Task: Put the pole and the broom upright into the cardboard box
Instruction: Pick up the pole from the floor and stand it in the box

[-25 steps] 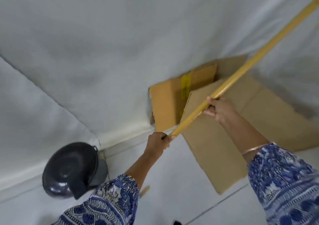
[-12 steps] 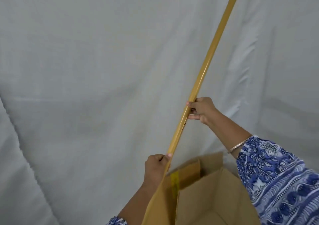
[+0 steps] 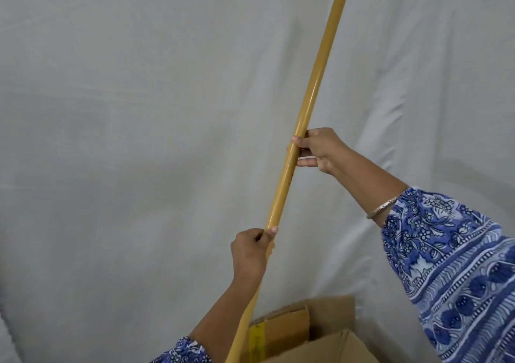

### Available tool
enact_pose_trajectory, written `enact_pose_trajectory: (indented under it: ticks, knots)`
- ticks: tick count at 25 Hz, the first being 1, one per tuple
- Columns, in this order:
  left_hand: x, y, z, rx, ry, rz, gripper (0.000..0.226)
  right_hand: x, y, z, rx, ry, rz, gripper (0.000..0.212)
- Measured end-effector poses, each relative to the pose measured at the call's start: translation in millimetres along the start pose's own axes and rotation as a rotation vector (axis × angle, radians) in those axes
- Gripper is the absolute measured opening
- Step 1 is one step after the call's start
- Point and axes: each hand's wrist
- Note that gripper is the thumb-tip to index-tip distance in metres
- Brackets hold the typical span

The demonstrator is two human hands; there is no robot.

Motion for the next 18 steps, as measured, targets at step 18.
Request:
enact_pose_trajectory:
  ticks: [18]
  knots:
    - [218.1, -94.0, -62.7, -0.062, 0.033, -0.021, 0.035, -87.3, 108.3, -150.0, -0.074, -0.154, 0.164, 0.028]
Point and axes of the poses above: each hand's wrist, its own z-axis away from the middle knuckle, its own x-axis out of the palm, y = z × x, and after that the axes turned 6 degrees about y, right-handed
